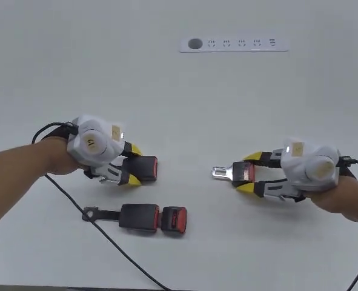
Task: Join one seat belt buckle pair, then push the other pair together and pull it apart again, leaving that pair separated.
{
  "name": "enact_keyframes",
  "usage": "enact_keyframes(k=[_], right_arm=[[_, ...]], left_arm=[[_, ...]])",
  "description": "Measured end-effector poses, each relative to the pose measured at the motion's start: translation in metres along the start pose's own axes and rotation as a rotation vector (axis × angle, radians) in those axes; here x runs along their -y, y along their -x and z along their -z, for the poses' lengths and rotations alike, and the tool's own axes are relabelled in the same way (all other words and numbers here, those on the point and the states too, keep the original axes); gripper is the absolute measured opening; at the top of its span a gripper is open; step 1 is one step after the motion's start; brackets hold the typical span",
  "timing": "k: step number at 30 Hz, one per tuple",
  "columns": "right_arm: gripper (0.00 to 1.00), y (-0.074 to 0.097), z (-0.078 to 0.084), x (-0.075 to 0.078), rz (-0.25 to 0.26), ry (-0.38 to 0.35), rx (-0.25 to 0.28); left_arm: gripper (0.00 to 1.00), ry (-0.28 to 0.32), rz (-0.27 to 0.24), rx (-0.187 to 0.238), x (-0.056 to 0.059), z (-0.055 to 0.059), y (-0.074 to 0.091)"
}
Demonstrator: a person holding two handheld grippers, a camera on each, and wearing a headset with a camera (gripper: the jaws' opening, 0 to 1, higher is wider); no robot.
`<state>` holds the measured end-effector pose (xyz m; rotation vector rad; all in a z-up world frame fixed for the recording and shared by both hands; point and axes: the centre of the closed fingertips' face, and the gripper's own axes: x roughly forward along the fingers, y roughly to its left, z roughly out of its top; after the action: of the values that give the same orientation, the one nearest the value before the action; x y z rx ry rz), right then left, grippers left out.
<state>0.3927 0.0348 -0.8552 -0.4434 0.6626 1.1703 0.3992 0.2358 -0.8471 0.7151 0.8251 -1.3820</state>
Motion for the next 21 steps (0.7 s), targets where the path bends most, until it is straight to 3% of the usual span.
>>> enact_keyframes(k=[9, 11, 12, 16, 17, 18, 21], right_arm=[[0.38, 0.012, 0.0, -0.003, -0.003, -0.011, -0.021], [0.38, 0.014, 0.001, -0.003, 0.005, -0.019, -0.041], [0.38, 0.016, 0.001, -0.004, 0.009, -0.028, -0.043], [0.45, 0.028, -0.011, 0.0, 0.08, -0.131, 0.035], [0.49, 0.031, -0.013, 0.002, 0.103, -0.15, 0.052], [0.55, 0.035, -0.015, 0.006, 0.139, -0.182, 0.075], [0.69, 0.043, -0.015, 0.013, 0.214, -0.225, 0.102]], left_arm=[[0.38, 0.016, 0.009, -0.001, 0.001, -0.001, 0.001], [0.42, 0.091, 0.037, 0.007, 0.006, -0.004, 0.001], [0.45, 0.099, 0.042, 0.015, 0.007, -0.005, 0.001], [0.57, 0.064, -0.021, -0.011, 0.001, -0.002, 0.004], [0.62, 0.074, -0.026, 0.007, 0.001, -0.005, 0.007], [0.68, 0.111, -0.053, 0.055, -0.002, -0.012, 0.01], [0.72, 0.164, -0.124, 0.146, -0.009, -0.029, 0.025]])
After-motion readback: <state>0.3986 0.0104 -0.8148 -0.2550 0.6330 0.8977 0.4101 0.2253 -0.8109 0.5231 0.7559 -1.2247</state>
